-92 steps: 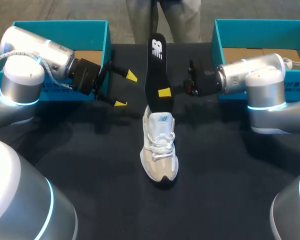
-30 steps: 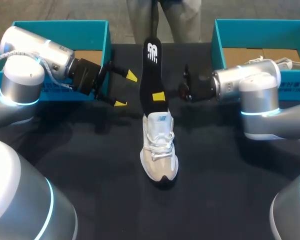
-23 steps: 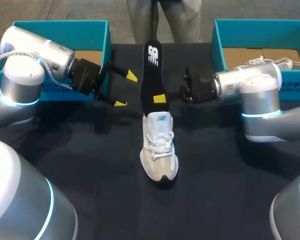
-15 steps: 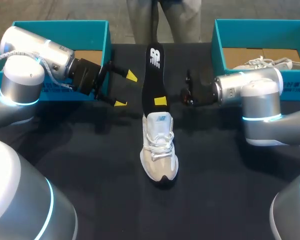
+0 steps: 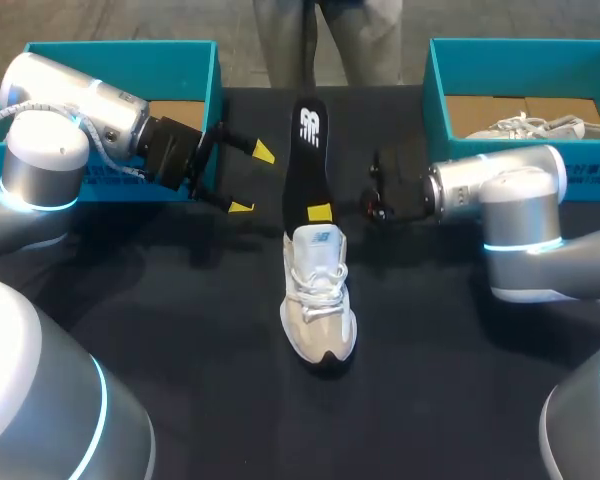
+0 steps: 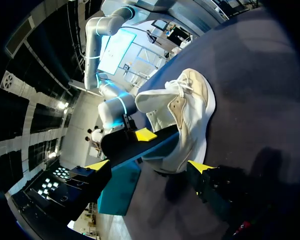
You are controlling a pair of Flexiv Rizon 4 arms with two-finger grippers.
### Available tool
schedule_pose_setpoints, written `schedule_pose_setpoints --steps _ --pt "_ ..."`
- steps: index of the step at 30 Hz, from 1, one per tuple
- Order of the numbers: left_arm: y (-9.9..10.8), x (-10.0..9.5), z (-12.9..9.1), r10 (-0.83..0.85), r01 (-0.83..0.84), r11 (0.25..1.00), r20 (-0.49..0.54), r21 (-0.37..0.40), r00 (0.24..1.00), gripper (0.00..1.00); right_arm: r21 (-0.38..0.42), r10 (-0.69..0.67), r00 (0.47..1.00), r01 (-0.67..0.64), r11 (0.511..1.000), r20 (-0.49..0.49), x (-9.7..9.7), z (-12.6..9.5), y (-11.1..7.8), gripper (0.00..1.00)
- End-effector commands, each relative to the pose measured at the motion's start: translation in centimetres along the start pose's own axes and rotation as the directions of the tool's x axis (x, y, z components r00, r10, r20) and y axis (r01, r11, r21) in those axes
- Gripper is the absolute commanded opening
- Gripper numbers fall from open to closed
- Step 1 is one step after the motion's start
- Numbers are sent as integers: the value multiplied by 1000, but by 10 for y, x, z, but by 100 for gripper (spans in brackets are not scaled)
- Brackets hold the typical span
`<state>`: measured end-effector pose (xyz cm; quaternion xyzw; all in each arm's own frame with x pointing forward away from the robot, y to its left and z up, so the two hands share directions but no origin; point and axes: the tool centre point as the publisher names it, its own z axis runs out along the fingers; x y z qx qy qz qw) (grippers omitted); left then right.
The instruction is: Take the shoe out of the shoebox, open the shoe tongue, remove and reinsert the insole, then place the shoe into the shoebox
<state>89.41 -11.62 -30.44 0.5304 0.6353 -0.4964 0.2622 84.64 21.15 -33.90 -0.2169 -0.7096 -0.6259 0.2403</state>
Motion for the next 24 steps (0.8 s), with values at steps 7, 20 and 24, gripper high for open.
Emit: schedule_pose_setpoints --steps 7,20,24 --pt "-1 0 1 0 0 1000 -1 -3 1000 100 -7 19 1000 -19 1000 19 5 2 -12 0" --pt "-1 0 1 0 0 1000 -1 -3 1000 100 -10 31 999 -31 999 15 8 4 -16 0" --pt "-1 0 1 0 0 1000 -1 -3 1000 100 -6 19 1000 -18 1000 16 11 4 -10 32"
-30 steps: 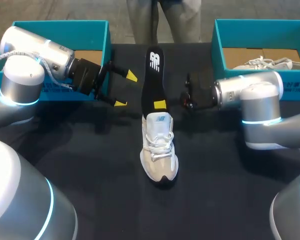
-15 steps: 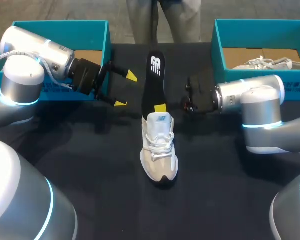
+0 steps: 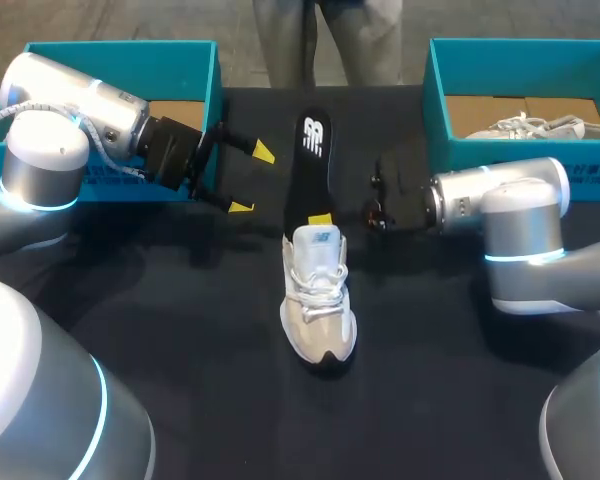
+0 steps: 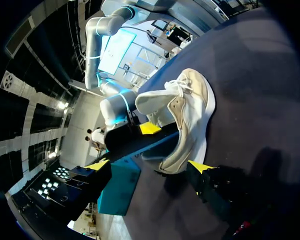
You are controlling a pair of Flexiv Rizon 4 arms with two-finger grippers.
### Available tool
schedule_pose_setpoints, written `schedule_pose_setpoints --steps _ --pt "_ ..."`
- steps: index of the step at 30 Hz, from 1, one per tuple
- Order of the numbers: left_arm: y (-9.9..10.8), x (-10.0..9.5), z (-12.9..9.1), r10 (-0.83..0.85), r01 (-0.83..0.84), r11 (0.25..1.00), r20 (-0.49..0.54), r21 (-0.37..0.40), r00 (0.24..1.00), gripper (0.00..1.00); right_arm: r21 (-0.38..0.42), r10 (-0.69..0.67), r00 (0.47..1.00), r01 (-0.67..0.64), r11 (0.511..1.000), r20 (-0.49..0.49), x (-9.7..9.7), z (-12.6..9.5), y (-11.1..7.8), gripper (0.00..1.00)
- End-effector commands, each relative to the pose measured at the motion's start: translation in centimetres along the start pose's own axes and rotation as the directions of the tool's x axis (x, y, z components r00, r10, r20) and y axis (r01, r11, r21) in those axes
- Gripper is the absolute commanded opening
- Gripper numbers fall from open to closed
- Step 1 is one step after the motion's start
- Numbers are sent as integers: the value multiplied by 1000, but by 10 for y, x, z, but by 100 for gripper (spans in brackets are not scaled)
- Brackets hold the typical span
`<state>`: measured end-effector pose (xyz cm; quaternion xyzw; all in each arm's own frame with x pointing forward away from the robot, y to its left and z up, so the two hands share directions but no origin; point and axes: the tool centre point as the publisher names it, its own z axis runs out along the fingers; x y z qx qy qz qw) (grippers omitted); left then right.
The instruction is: Take the shoe out of the shoebox, open the shoe tongue, remove and reinsert the insole, then place the shoe into the shoebox
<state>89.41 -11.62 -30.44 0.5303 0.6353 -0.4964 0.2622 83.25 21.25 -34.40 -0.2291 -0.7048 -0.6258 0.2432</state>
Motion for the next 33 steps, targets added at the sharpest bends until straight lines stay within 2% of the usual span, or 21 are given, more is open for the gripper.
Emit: schedule_pose_setpoints --steps 1,15,17,18,19,20,33 --pt "-1 0 1 0 0 1000 -1 -3 1000 100 6 -8 1000 8 1000 7 3 2 3 33" --pt "-1 0 1 0 0 1000 -1 -3 1000 100 31 -57 998 56 998 23 9 -3 27 29" --pt "-1 0 1 0 0 1000 -1 -3 1000 100 38 -60 998 59 998 24 8 -3 29 22" --pt "-1 0 1 0 0 1000 -1 -3 1000 100 43 -60 998 59 997 24 8 -3 30 15" --pt "-1 0 1 0 0 1000 -1 -3 1000 100 51 -56 998 55 997 24 7 -3 31 3" --pt "-1 0 1 0 0 1000 -1 -3 1000 100 56 -52 998 50 997 25 6 -2 30 0" --pt "-1 0 1 0 0 1000 -1 -3 1000 100 132 18 999 -23 991 46 -2 -2 11 0"
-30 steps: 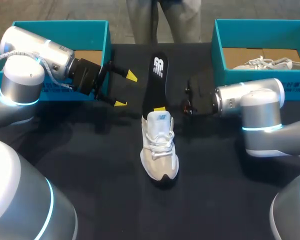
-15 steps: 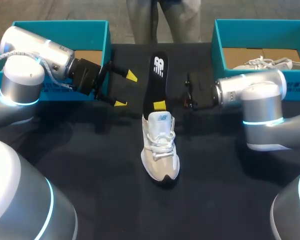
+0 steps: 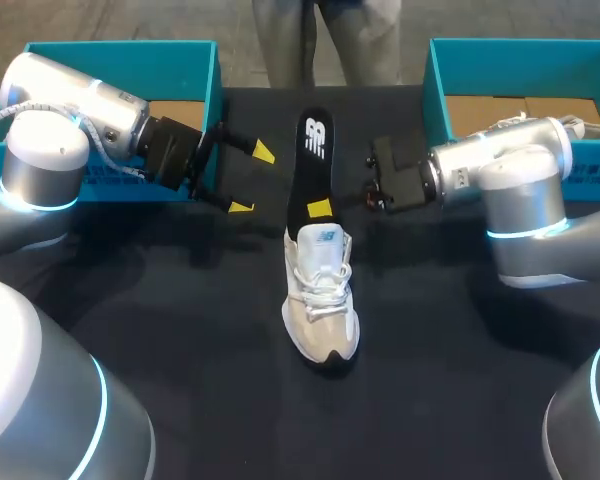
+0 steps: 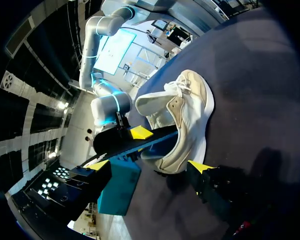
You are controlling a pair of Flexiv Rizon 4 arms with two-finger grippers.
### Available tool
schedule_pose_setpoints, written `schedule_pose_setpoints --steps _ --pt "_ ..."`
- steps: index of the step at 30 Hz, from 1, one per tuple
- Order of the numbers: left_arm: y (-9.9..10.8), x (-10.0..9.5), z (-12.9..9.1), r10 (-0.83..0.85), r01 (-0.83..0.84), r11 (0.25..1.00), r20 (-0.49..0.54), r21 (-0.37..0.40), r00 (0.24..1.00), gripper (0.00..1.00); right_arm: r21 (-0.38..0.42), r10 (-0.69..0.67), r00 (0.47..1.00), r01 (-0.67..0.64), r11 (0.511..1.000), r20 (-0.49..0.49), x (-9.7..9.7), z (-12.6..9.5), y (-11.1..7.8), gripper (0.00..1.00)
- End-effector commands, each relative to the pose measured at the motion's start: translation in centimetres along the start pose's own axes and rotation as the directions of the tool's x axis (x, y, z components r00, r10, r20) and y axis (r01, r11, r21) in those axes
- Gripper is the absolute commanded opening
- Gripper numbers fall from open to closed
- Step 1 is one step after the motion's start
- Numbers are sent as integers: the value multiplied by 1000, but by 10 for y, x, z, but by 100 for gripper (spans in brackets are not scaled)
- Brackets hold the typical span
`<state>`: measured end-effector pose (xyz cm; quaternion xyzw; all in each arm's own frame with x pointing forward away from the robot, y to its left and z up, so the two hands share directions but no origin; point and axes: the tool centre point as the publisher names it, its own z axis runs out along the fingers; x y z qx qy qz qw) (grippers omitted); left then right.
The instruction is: Take the shoe out of the shoebox, open the shoe tongue, remove and reinsert the insole, then place the shoe into the shoebox
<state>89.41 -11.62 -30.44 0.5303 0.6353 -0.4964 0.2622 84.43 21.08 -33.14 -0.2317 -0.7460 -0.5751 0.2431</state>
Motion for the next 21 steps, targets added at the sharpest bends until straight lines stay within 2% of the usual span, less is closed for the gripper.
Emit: schedule_pose_setpoints --steps 1,11,14,15,16,21 --pt "-1 0 1 0 0 1000 -1 -3 1000 100 12 14 1000 -14 1000 -2 -1 3 -7 0" --pt "-1 0 1 0 0 1000 -1 -3 1000 100 36 72 997 -72 997 0 3 9 -27 0" --pt "-1 0 1 0 0 1000 -1 -3 1000 100 29 65 998 -65 997 3 4 8 -23 1" --pt "-1 0 1 0 0 1000 -1 -3 1000 100 29 57 998 -57 998 7 5 7 -20 24" --pt "-1 0 1 0 0 1000 -1 -3 1000 100 33 46 999 -47 998 11 6 6 -17 29" --pt "-1 0 1 0 0 1000 -1 -3 1000 100 43 13 1000 -14 999 25 11 1 -3 35"
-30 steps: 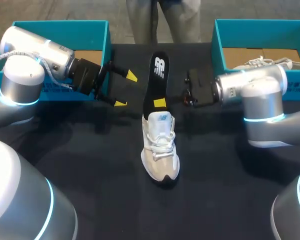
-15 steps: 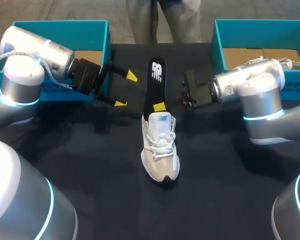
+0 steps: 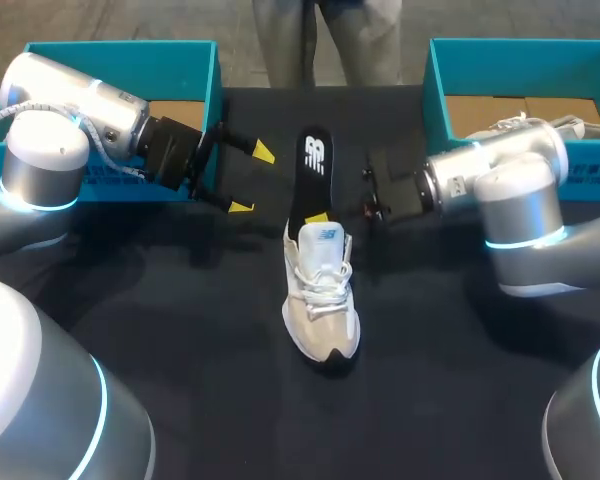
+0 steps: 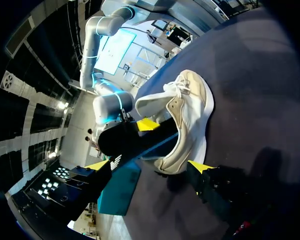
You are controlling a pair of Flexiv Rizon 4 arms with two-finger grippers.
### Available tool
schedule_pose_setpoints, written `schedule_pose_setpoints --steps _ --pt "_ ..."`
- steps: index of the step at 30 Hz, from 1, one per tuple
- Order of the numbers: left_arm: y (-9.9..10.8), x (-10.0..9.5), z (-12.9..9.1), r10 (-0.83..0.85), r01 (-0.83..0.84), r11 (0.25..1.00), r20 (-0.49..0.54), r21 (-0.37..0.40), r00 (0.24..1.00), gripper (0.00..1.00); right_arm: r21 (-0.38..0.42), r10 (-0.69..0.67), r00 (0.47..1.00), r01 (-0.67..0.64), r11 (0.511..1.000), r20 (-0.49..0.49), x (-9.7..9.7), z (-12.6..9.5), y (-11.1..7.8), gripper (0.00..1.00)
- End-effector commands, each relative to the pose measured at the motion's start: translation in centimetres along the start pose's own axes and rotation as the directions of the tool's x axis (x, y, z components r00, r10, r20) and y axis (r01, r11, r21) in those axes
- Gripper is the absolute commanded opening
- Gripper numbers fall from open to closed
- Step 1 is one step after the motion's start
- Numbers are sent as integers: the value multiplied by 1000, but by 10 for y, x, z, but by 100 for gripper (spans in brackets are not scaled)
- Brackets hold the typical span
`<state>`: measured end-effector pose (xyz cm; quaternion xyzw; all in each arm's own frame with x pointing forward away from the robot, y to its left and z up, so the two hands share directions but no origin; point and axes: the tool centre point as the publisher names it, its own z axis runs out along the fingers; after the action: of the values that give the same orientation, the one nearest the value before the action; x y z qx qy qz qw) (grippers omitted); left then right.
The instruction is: Take the shoe out of the shoebox, open the shoe tongue, remove and reinsert the insole, then place the shoe into the shoebox
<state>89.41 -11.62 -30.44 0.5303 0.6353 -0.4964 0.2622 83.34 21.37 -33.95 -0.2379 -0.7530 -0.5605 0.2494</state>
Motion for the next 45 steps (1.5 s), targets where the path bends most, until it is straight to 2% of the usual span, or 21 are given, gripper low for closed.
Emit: schedule_pose_setpoints --steps 1,5,9,11,12,24,30,36,38,45 --pt "-1 0 1 0 0 1000 -1 -3 1000 100 14 -12 1000 12 1000 17 9 -5 11 37" --pt "-1 0 1 0 0 1000 -1 -3 1000 100 20 -23 999 22 1000 28 10 -9 17 35" --pt "-1 0 1 0 0 1000 -1 -3 1000 100 32 -29 999 27 999 35 7 -11 21 26" --pt "-1 0 1 0 0 1000 -1 -3 1000 100 48 -19 999 18 999 33 4 -10 21 4" --pt "-1 0 1 0 0 1000 -1 -3 1000 100 53 -14 999 12 999 30 2 -9 20 0" --pt "-1 0 1 0 0 1000 -1 -3 1000 100 115 45 999 -47 992 15 -2 -2 3 0" --pt "-1 0 1 0 0 1000 -1 -3 1000 100 120 76 997 -77 990 5 0 -1 -12 0" --pt "-1 0 1 0 0 1000 -1 -3 1000 100 116 82 997 -81 990 -2 4 1 -16 0" --pt "-1 0 1 0 0 1000 -1 -3 1000 100 113 68 998 -68 991 5 5 -1 -11 19" --pt "-1 0 1 0 0 1000 -1 -3 1000 100 121 10 1000 -12 993 15 11 -4 7 24"
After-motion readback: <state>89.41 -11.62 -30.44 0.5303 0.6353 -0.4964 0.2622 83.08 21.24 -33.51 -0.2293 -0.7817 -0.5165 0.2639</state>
